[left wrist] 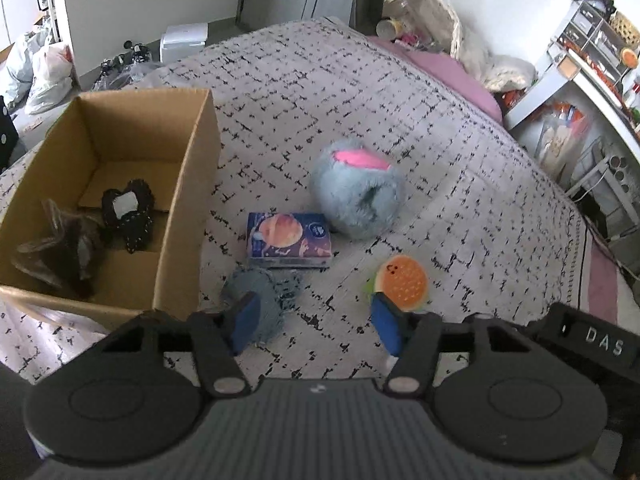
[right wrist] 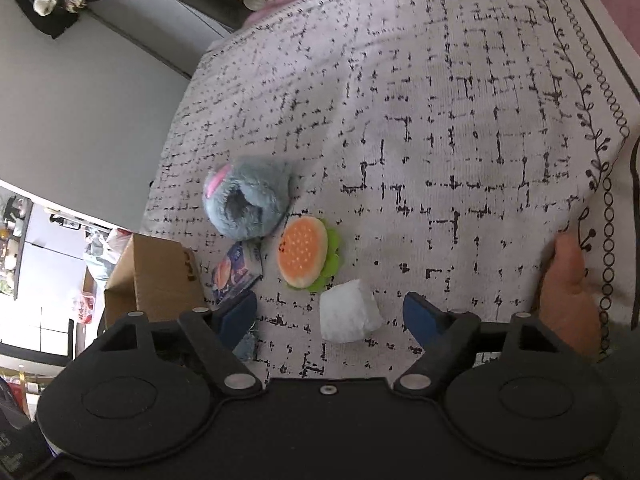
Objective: Organize soft objects
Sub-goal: 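Grasp the grey-blue cloth with the left tool while the right tool grasps the white plush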
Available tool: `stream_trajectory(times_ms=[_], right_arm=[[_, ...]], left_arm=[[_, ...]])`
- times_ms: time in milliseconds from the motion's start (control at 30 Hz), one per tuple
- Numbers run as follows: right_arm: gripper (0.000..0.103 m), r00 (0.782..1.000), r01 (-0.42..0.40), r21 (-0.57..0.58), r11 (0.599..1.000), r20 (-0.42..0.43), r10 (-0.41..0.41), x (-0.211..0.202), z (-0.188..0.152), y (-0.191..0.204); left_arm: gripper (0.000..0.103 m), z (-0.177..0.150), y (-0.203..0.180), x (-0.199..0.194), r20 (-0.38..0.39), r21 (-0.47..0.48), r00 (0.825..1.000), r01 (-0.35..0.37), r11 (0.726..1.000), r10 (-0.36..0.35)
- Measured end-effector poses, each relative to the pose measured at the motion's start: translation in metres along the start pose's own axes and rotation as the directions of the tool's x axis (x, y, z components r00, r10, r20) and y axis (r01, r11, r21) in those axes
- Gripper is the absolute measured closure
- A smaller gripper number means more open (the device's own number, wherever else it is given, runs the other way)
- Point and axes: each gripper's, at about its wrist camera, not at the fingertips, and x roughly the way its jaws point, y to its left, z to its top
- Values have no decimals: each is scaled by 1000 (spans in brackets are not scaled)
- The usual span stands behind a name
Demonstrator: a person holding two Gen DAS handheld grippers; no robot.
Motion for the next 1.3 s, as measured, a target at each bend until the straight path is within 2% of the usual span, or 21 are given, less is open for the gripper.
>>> stream_trajectory(times_ms=[267, 433, 600, 800, 1133, 1200, 1300], right_arm=[[24, 999, 27, 12, 1000, -27, -27, 20, 1, 3], [24, 998, 42, 15, 999, -48, -41, 31, 1, 5], [24, 997, 57, 21, 998, -59, -56, 40, 1, 6], [24, 994, 86, 0, 996, -70, -86, 51, 0, 11], [24, 976, 204, -55, 977, -65, -207, 74, 3, 22], [30, 974, 217, -68, 974, -52, -221, 74, 2, 25], [51, 973, 225, -79, 971, -38, -228, 73, 1, 26]], left_arm=[[53, -7, -3, 25, -22, 45, 998, -61, 997, 62], [62, -12, -6, 36, -5, 73, 994, -110, 991, 111], [62, -14, -5, 48, -1, 93, 988, -155, 984, 156], [62, -20, -5, 62, -23, 119, 984, -173, 978, 177], [63, -22, -4, 74, -16, 145, 974, -220, 965, 225], [71, -21, -1, 73, -15, 127, 974, -222, 967, 225], [79, -20, 3, 72, -11, 120, 974, -221, 968, 224]])
